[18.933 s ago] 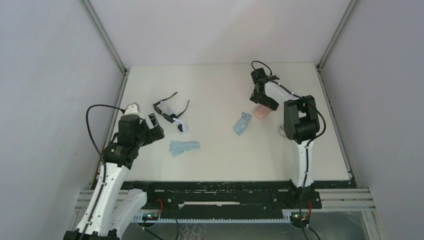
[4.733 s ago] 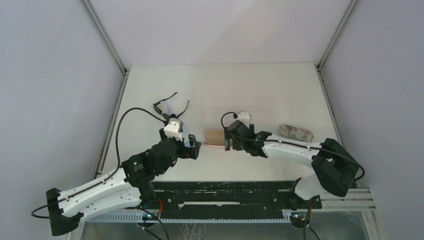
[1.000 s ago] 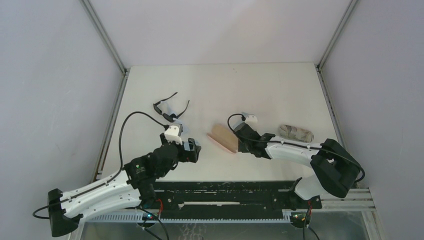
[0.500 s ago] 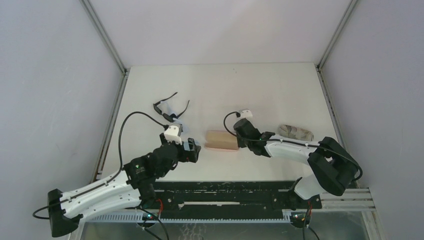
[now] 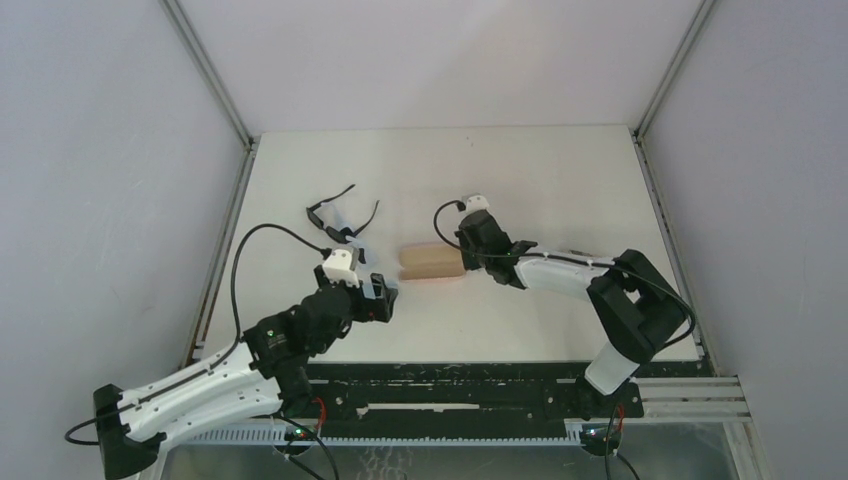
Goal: Organize the sunglasses
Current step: Move the sunglasses case to the center of the board.
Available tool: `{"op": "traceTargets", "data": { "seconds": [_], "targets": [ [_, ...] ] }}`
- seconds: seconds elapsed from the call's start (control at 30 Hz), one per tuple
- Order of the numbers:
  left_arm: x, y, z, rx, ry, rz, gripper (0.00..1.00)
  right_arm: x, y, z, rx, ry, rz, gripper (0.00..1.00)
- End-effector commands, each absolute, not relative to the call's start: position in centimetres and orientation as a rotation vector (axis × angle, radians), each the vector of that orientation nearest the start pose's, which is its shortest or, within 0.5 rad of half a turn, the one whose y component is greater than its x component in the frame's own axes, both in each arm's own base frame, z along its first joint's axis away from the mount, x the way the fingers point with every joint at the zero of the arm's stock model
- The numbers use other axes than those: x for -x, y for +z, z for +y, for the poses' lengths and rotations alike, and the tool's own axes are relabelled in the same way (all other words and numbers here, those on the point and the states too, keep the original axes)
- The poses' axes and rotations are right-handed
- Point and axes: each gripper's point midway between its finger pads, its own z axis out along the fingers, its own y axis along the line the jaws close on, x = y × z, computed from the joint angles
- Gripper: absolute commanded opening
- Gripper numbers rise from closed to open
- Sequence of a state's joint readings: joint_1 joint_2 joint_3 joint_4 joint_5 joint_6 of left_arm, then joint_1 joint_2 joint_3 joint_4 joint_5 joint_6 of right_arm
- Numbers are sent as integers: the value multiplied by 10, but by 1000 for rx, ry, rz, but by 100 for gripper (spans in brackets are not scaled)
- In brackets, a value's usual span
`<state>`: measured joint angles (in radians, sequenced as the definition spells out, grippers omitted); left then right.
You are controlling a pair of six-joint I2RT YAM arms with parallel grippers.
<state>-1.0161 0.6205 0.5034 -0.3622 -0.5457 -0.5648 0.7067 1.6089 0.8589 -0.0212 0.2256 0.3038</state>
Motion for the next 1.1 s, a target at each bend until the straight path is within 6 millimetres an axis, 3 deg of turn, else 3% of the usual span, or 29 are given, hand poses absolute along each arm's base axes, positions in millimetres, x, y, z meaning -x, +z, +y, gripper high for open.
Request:
{"op": "traceTargets", "data": {
  "seconds": [0.0, 0.27, 0.53, 0.6, 0.7, 0.83, 1.07],
  "targets": [
    [-196, 160, -167, -100, -442, 1987, 100, -362, 82, 257, 320, 314, 2195, 0],
    [-203, 160, -161, -78, -421, 1991, 100, -403, 78, 248, 304, 292, 2187, 0],
    [-209, 160, -152, -51, -409, 1992, 100, -424, 72, 224, 290, 249, 2197, 0],
    [-211, 161, -152, -44, -413, 1992, 100, -425, 72, 220, 286, 256, 2202, 5],
    [-214, 164, -150, -31, -423, 1990, 100, -425, 75, 219, 287, 272, 2201, 20],
    [-219, 169, -148, -13, -430, 1982, 100, -422, 89, 220, 300, 296, 2177, 36],
    [-223, 170, -143, 28, -422, 1980, 100, -404, 129, 201, 223, 278, 2118, 43]
  ]
}}
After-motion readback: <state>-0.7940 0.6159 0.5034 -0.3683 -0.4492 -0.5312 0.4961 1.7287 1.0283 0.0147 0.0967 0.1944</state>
